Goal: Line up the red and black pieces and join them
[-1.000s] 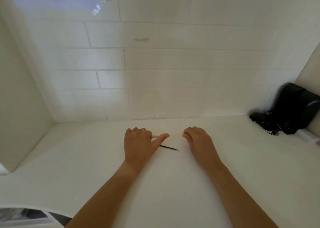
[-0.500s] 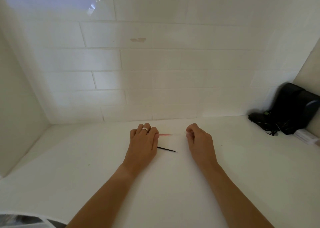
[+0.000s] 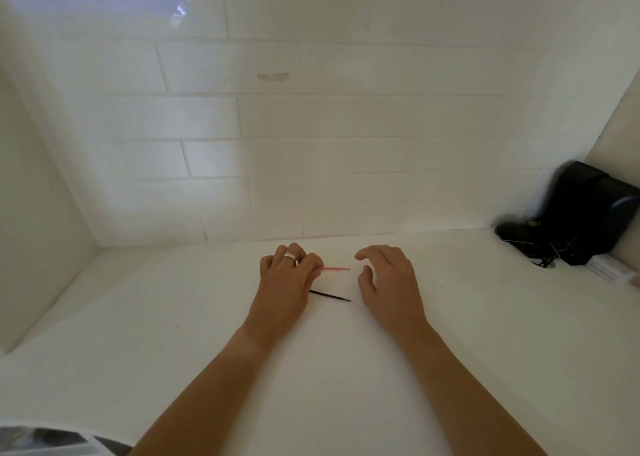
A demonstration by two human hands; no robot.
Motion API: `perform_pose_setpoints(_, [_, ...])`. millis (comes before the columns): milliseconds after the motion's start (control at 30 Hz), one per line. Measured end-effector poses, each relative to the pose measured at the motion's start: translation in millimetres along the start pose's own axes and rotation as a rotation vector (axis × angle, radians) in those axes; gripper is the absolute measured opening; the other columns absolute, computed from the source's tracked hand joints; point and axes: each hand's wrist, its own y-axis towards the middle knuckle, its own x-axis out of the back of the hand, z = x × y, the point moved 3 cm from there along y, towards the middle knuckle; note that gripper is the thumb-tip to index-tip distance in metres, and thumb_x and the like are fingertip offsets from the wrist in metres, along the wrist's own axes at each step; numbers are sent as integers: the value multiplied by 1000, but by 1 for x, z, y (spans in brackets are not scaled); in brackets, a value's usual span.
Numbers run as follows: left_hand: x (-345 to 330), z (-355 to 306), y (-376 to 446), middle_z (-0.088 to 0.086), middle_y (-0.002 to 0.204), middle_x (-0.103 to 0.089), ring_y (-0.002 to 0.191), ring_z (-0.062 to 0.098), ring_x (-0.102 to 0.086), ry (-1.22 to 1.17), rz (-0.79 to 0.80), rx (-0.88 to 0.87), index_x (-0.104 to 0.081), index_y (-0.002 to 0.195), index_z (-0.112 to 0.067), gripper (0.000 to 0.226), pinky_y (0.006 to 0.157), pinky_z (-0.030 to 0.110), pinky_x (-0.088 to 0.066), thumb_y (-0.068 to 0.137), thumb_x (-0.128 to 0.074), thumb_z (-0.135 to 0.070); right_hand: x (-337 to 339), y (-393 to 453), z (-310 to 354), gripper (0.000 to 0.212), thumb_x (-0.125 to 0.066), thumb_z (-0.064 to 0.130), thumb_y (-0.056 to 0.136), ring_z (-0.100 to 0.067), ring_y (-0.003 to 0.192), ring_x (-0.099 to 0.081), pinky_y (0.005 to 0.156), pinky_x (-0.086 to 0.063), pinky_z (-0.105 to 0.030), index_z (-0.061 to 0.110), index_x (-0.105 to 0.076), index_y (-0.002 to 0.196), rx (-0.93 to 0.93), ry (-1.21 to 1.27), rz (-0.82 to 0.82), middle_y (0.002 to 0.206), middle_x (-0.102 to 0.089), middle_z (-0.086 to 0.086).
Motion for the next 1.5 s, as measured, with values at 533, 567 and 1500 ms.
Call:
perform_pose_setpoints(533, [61, -31, -7, -10, 87, -75, 88, 12, -71, -770, -225, 242, -48, 112, -31, 57, 81, 10, -45, 76, -89, -14, -5, -2, 23, 12, -62, 21, 99, -18, 86, -56, 75, -50, -30, 14, -70, 96, 309, 41, -46, 93, -63, 2])
perform_pose_setpoints(567, [63, -31, -7, -12, 89, -75, 89, 12, -71, -737, -266, 221, -51, 111, -29, 50, 82, 14, -48, 78, -86, -16, -4, -2, 24, 10, -62, 21, 99, -18, 87, -57, 76, -50, -30, 14, -70, 98, 307, 42, -44, 94, -63, 2])
perform_pose_setpoints(1500, [26, -26, -1, -11, 86, -67, 84, 10, -59, -127, -230, -150, -73, 93, -20, 13, 82, 26, -27, 88, -72, -9, -3, -3, 22, 32, -36, 25, 106, -15, 72, -41, 67, -40, -31, 15, -57, 84, 166, 167, 31, 73, -50, 4])
